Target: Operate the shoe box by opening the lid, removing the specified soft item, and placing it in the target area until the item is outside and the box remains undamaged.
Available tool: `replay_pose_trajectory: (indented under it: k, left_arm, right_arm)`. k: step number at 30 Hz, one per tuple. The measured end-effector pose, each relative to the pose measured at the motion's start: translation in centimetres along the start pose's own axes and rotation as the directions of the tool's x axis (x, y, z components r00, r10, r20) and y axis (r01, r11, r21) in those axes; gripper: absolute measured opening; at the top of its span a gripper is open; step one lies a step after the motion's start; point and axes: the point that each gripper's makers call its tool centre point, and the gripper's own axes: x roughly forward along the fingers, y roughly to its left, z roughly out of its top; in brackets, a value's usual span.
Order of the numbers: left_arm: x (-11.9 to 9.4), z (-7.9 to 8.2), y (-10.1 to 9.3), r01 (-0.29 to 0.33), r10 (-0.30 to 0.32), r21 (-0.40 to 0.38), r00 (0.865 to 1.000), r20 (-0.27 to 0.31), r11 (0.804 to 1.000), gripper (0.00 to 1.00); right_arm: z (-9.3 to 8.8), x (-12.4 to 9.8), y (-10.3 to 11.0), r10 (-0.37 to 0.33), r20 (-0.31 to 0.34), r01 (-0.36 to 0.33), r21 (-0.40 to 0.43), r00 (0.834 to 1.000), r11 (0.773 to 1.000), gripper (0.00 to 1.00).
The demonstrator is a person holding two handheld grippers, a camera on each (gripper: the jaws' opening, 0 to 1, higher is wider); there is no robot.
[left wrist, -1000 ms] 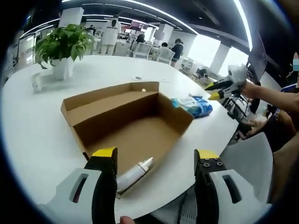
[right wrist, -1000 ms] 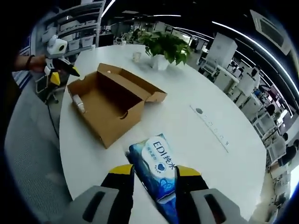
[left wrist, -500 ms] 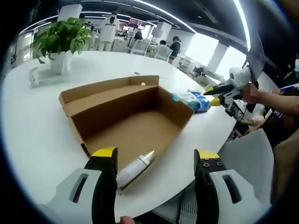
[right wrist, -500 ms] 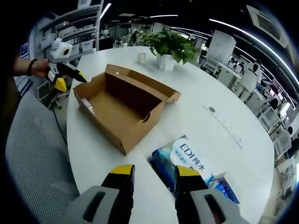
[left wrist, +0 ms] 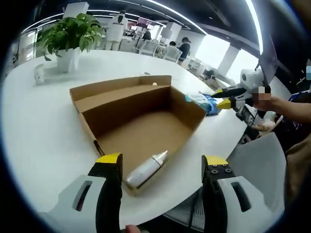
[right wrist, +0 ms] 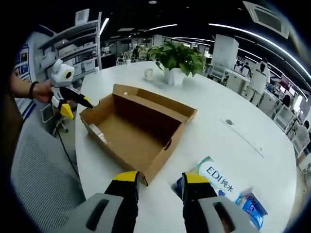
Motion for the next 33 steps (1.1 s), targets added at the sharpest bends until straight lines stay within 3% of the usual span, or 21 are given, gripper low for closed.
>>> replay_pose_trajectory:
  k: [9,14,18,21,25,28,29,33]
  left_arm:
    - [0.4,0.2,0.0,0.002,-0.002,0.001,1.000,0.008,1.000,0.63]
    - [0.9,1.5,0.3,0.007,-0.007,0.022,1.000,0.012,1.000,0.63]
    - [1.6,3.3,1.9,-0.013,0.016,0.138,1.000,-0.023,0.990,0.61]
    - [2.8,4.3,2.6,0.001,0.015,0.231,0.997,-0.070,0.973,0.60]
    - [4.9,4.0,2.5,0.085,-0.018,0.348,0.981,-0.193,0.934,0.63]
    - [6.1,2.8,2.3,0.160,-0.014,0.461,0.953,-0.304,0.873,0.63]
    - [6.6,2.1,2.2,0.196,-0.011,0.497,0.936,-0.351,0.845,0.63]
    - [7.3,0.2,1.7,0.297,-0.015,0.544,0.887,-0.462,0.785,0.62]
  right_arm:
    - [2.6,2.6,2.4,0.083,-0.003,-0.083,-0.063,0.997,0.995,0.32]
    - [3.6,3.8,3.9,0.115,-0.015,-0.116,-0.101,0.993,0.988,0.32]
    - [3.4,4.0,4.7,0.131,-0.028,-0.134,-0.118,0.991,0.984,0.32]
    - [3.3,3.9,4.8,0.137,-0.032,-0.140,-0.121,0.990,0.983,0.32]
    - [3.3,3.3,4.8,0.132,-0.029,-0.134,-0.119,0.991,0.984,0.32]
    - [3.1,3.0,4.7,0.126,-0.029,-0.129,-0.115,0.992,0.985,0.33]
    - [3.0,2.9,4.7,0.124,-0.030,-0.127,-0.114,0.992,0.985,0.33]
    - [2.4,2.5,4.7,0.116,-0.032,-0.119,-0.101,0.993,0.988,0.32]
